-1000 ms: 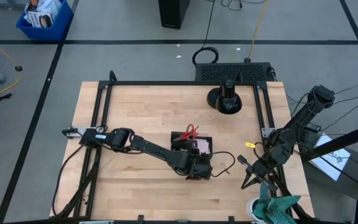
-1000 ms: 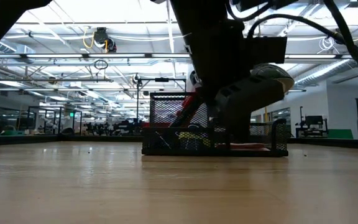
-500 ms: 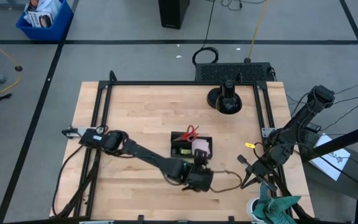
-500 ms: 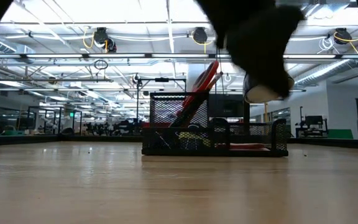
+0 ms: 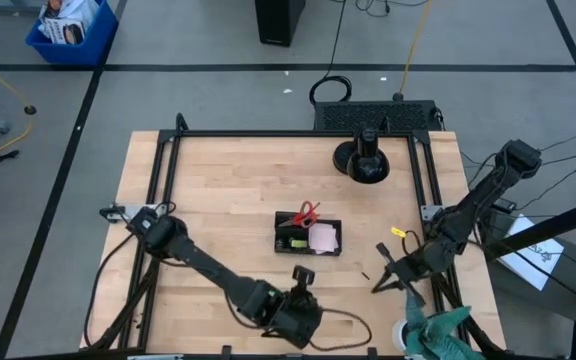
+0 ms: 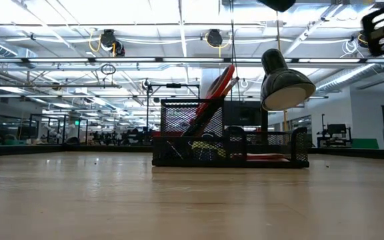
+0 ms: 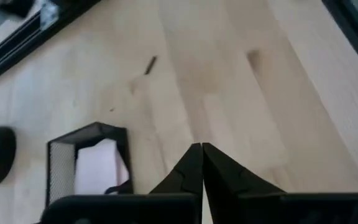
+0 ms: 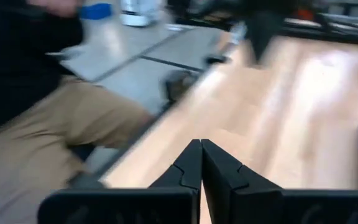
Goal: Pick and place office supplies into organizer
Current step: Return to Home Position
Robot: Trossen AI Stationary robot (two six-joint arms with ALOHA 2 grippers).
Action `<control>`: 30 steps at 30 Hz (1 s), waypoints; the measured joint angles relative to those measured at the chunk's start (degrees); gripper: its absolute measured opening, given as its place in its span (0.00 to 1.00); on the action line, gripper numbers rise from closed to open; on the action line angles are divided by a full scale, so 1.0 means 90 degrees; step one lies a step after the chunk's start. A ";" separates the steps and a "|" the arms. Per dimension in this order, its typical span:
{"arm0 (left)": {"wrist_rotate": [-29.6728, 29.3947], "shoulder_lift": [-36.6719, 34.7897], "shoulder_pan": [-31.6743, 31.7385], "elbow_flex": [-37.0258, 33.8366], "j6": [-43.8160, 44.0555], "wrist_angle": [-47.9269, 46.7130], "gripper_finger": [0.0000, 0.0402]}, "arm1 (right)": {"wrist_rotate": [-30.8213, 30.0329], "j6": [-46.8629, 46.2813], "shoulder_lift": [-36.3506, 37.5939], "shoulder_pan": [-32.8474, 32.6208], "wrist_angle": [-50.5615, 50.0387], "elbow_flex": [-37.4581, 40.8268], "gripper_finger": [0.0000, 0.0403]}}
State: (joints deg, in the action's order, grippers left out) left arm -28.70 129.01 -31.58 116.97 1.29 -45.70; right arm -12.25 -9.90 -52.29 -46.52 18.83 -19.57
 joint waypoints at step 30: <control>-0.0756 -0.0034 -0.0515 -0.0262 -0.0420 0.1132 0.03 | -0.0277 0.0186 0.0330 0.1460 -0.0313 0.0010 0.00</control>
State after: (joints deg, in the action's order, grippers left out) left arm -35.51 128.70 -36.21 114.61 -2.49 -35.51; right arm -14.74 -8.23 -49.32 -33.38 16.01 -19.49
